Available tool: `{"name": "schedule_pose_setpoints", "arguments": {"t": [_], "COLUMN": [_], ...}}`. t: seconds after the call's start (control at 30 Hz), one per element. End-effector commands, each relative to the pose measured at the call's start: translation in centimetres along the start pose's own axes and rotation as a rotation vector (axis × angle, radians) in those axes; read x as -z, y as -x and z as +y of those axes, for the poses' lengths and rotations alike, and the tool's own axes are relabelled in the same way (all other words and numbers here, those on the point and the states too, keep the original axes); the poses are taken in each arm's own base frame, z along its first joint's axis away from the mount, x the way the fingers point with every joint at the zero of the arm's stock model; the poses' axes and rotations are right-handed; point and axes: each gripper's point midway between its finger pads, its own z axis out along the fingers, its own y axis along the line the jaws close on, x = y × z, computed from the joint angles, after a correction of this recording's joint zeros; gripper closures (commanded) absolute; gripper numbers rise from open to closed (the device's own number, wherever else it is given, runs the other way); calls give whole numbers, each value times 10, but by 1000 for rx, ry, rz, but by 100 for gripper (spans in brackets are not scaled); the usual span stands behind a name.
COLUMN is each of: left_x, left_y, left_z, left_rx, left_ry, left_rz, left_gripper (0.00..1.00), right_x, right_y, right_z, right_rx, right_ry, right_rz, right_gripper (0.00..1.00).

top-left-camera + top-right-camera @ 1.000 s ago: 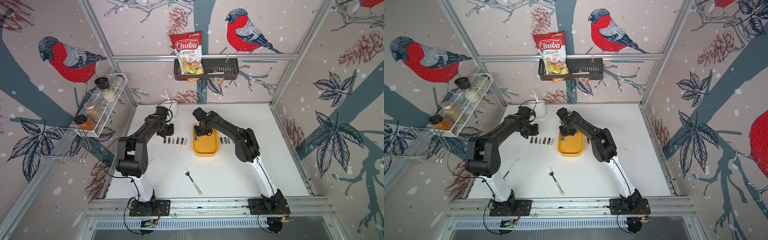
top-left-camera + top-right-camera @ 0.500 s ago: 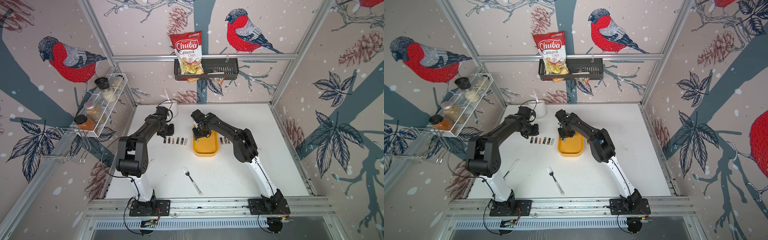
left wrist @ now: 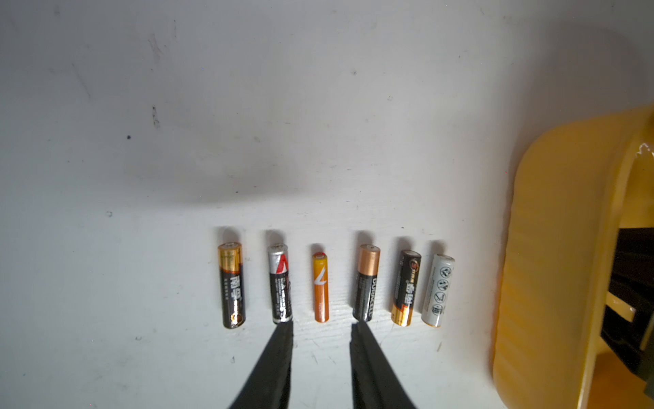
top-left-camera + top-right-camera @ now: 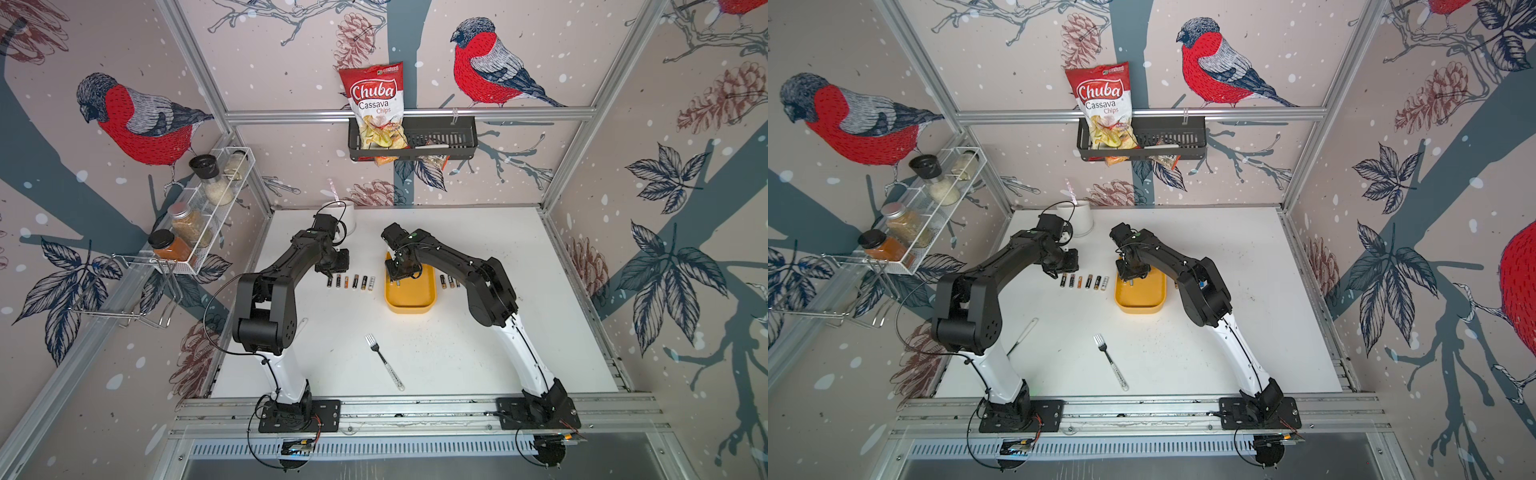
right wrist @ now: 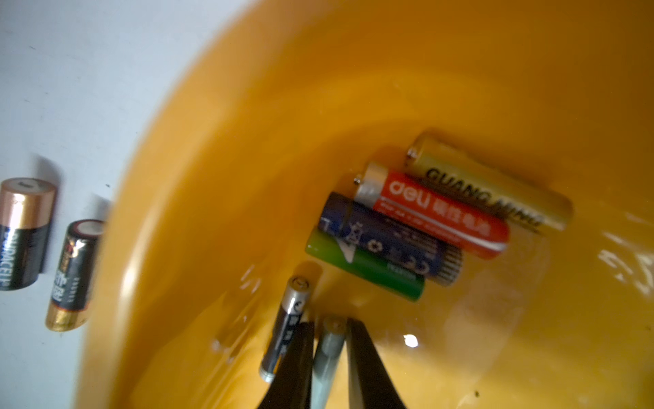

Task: Take the batteries out of the storage box
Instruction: Adjust the battery in the storage box.

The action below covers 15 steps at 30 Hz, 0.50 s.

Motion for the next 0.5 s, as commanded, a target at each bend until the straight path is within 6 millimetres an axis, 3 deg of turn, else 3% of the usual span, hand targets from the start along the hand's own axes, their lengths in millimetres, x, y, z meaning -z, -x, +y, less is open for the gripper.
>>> {"name": "schedule_pose_setpoints", "arguments": {"t": [0.0, 0.47], "left_x": [2, 3], "left_y": [2, 1], "left_z": [-2, -4], "left_rx": [1, 0], "left_ry": [-2, 1], "left_rz": [-7, -7], "left_gripper": [67, 67], "right_x": [1, 29], "right_y": [-11, 0], "right_z": [-6, -16], "right_rx": [-2, -44], "right_ry": [-20, 13], "right_rz": [43, 6], "right_gripper": [78, 81]}}
